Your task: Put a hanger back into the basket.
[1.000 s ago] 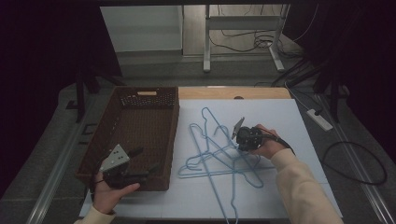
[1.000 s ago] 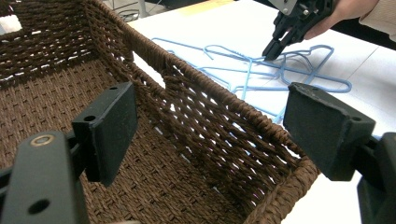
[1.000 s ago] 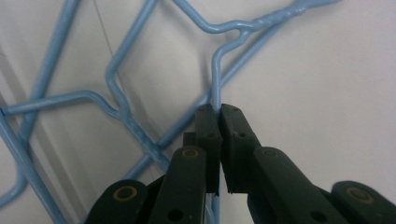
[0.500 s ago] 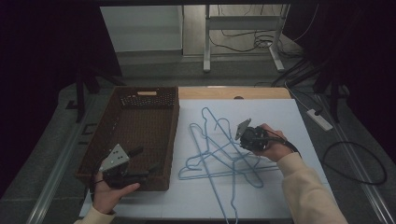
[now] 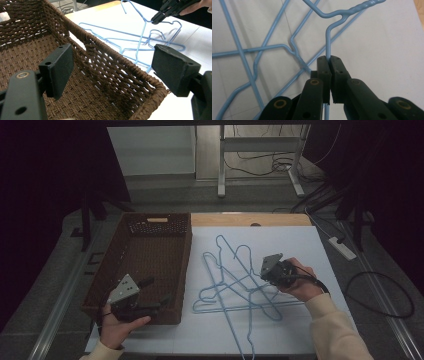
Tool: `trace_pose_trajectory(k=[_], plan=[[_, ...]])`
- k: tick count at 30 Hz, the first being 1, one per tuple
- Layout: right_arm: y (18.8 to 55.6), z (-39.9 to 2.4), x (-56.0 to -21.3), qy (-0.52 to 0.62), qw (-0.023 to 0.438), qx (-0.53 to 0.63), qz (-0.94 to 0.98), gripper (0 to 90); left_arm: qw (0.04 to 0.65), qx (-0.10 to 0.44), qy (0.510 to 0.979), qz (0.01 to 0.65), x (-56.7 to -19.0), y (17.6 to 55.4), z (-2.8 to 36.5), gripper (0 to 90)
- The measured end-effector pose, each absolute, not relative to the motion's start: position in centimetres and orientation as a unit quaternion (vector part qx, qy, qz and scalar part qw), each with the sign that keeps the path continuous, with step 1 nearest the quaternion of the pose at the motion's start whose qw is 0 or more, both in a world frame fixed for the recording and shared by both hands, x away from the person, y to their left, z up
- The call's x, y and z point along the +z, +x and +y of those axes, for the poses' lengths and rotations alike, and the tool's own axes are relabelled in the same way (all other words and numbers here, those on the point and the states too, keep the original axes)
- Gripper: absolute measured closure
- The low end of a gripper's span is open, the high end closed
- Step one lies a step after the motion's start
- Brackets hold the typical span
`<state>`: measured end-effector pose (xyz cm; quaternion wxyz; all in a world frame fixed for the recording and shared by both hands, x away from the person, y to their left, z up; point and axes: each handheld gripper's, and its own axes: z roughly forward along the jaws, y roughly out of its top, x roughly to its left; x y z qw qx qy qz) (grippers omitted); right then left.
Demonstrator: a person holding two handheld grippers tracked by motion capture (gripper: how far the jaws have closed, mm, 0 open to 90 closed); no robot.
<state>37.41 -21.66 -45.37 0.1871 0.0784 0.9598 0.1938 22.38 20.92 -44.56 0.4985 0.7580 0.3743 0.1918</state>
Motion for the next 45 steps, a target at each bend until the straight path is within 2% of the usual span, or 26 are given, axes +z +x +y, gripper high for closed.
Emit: trace_pose_trajectory(k=[8,21,33,45], plan=[[36.3,-22.5,-44.7,0.07,0.186,0.233,0.952,87.5,0.501,0.188,0.763,0.362,-43.8,22.3,20.1,18.8],[36.1,-24.3,-43.6,0.075,0.135,0.298,0.942,87.5,0.499,0.18,0.773,0.349,-43.0,22.4,18.9,19.4],[34.8,-24.6,-41.3,0.054,0.142,0.311,0.938,87.5,0.493,0.161,0.788,0.331,-41.2,22.9,17.1,21.1],[34.3,-24.3,-40.4,0.039,0.136,0.322,0.936,87.5,0.475,0.115,0.815,0.311,-40.5,24.5,13.6,23.1]])
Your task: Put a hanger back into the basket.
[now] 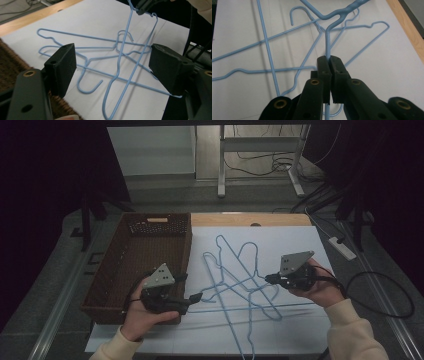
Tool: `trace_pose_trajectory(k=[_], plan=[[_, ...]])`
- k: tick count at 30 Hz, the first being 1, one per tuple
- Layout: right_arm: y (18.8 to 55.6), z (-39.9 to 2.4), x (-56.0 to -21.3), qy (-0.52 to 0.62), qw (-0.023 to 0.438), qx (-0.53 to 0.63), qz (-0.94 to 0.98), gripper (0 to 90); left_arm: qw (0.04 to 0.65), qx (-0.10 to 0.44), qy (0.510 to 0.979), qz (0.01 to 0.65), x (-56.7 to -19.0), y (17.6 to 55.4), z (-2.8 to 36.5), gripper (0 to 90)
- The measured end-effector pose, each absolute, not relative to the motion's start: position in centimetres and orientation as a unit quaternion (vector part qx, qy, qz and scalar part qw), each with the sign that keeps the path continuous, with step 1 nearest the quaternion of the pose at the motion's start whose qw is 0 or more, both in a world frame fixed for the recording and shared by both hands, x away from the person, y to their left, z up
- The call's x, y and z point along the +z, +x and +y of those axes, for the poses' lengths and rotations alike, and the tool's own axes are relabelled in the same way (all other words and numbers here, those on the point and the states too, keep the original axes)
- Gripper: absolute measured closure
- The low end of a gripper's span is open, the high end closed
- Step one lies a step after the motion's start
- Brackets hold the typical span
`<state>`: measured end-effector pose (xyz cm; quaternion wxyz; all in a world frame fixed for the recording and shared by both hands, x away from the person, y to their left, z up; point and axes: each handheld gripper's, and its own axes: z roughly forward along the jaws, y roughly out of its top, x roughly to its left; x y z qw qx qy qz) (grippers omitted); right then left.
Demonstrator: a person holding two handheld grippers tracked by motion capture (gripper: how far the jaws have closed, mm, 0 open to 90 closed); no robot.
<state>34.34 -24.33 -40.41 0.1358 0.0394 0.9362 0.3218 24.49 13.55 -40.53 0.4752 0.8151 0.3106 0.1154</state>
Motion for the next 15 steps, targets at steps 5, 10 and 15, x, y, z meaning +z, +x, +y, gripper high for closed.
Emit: trace_pose_trajectory(k=[5,10,15], plan=[[33.9,-24.2,-40.0,0.031,0.133,0.324,0.936,87.5,0.465,0.102,0.825,0.303,-40.6,24.7,12.3,23.7],[33.4,-24.1,-39.6,0.021,0.128,0.327,0.936,87.5,0.454,0.087,0.838,0.29,-40.6,25.1,10.6,24.9],[33.0,-23.9,-39.3,0.014,0.128,0.327,0.936,87.5,0.434,0.073,0.855,0.276,-41.3,25.4,8.7,27.6]])
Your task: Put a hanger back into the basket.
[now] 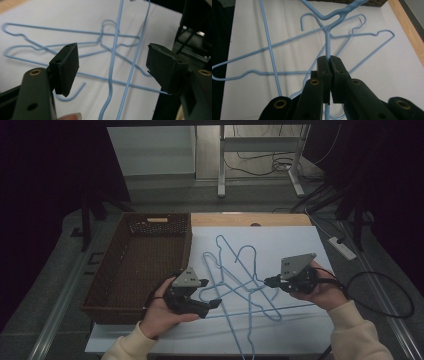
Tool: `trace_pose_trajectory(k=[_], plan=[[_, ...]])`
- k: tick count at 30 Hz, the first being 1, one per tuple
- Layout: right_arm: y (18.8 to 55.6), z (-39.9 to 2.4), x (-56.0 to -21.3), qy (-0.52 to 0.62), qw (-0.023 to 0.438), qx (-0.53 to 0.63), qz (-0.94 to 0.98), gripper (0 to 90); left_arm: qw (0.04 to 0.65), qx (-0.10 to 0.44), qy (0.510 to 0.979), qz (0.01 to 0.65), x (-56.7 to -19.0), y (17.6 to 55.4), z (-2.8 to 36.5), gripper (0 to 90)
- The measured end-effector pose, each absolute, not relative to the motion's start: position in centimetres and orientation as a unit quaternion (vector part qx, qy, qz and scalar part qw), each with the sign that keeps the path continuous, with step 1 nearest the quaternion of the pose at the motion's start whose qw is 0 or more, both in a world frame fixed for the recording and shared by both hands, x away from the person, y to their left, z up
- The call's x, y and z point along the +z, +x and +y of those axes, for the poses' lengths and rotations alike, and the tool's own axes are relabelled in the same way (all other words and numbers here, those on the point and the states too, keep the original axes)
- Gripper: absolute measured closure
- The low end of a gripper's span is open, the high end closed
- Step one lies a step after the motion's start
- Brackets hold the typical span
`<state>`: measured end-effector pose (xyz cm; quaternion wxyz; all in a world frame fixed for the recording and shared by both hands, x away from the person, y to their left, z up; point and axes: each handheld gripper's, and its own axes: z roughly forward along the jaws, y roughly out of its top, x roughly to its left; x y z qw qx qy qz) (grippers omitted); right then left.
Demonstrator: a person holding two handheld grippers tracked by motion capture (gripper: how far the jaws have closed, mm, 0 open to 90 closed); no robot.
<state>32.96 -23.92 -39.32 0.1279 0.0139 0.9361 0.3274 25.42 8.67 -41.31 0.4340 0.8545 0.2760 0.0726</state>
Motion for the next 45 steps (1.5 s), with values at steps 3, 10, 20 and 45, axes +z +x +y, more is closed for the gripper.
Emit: trace_pose_trajectory(k=[3,10,20,45], plan=[[32.6,-23.8,-39.3,0.006,0.126,0.326,0.937,87.5,0.417,0.06,0.863,0.28,-42.0,25.8,7.7,30.4],[32.3,-23.3,-39.5,-0.005,0.119,0.33,0.937,87.5,0.388,0.031,0.883,0.261,-42.6,26.4,5.9,44.5],[31.8,-23.0,-40.1,-0.012,0.11,0.342,0.933,87.5,0.368,0.012,0.894,0.255,-43.5,26.6,5.1,76.8],[32.0,-24.8,-38.4,0.101,0.14,0.47,0.866,45.5,0.433,0.031,0.861,0.266,-41.0,26.0,7.6,86.6]])
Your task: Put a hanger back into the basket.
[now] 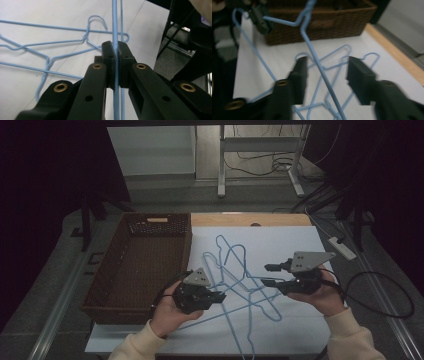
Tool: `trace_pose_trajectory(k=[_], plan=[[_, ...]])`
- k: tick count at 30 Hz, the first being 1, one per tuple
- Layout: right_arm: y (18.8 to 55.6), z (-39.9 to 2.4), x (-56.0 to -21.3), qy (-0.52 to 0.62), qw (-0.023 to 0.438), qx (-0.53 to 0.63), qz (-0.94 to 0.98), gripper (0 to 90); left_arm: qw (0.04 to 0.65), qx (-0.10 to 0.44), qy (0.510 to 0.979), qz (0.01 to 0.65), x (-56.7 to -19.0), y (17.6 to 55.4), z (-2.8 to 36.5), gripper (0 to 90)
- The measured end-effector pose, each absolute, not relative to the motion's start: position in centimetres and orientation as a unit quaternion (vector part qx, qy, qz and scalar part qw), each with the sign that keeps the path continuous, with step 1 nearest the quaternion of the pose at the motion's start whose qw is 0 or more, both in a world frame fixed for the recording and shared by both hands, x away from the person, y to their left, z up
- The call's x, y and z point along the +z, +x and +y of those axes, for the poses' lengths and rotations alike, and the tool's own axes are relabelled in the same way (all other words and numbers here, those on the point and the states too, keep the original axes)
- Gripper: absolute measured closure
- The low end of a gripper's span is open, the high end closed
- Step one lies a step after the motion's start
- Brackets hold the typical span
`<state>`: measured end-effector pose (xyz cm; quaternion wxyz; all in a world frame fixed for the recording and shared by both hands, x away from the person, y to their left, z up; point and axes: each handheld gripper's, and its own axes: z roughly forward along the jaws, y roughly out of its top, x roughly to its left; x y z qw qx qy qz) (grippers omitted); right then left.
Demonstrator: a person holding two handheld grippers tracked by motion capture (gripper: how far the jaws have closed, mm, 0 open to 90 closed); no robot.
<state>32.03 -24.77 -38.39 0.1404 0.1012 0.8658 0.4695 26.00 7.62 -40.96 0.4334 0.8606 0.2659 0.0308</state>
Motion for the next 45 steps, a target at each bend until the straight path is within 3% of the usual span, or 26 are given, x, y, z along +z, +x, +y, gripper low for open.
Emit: trace_pose_trajectory(k=[10,14,45], plan=[[31.2,-26.9,-39.4,0.195,0.171,0.504,0.824,25.0,0.46,0.051,0.838,0.29,-39.3,26.6,10.3,86.5],[30.8,-27.4,-40.5,0.225,0.179,0.513,0.809,21.0,0.468,0.067,0.828,0.302,-38.6,26.8,11.7,86.6],[29.5,-29.1,-46.8,0.324,0.16,0.486,0.796,18.1,0.504,0.156,0.762,0.374,-36.7,27.1,22.0,86.6]])
